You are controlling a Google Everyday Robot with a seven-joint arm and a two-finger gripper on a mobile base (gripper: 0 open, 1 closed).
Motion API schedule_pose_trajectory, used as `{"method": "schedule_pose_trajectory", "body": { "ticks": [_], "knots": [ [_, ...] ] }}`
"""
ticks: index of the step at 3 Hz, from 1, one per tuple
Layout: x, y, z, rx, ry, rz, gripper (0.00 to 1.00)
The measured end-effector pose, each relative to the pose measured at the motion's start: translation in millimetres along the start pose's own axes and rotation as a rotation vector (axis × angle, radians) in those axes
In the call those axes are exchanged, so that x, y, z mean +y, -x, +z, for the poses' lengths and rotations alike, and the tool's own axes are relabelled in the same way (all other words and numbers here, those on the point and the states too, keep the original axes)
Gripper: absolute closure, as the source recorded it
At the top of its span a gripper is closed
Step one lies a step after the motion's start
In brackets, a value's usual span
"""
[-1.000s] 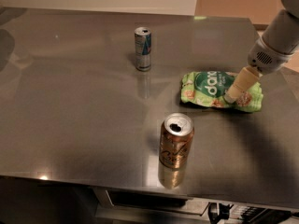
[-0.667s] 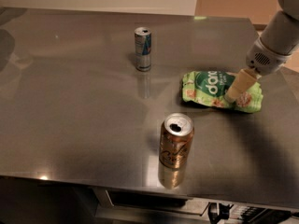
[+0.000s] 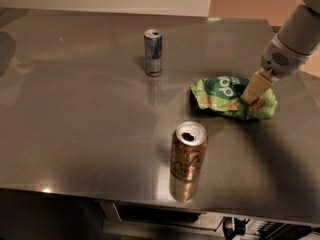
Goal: Pick green rice chip bag
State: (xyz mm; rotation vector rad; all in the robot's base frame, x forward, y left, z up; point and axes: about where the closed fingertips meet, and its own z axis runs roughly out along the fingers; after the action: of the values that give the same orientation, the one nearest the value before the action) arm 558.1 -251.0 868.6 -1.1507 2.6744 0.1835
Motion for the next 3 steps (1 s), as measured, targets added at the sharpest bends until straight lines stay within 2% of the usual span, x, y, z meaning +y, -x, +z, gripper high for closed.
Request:
{"method": "schedule_pose_trajectory", "body": {
  "ticks": [1, 2, 3],
  "knots": [
    [12, 8, -21, -0.040, 0.001, -0.018, 1.00],
    [21, 19, -47, -0.079, -0.007, -0.042, 1.00],
    [24, 29, -78, -0.097, -0.042, -0.064, 1.00]
  ]
}}
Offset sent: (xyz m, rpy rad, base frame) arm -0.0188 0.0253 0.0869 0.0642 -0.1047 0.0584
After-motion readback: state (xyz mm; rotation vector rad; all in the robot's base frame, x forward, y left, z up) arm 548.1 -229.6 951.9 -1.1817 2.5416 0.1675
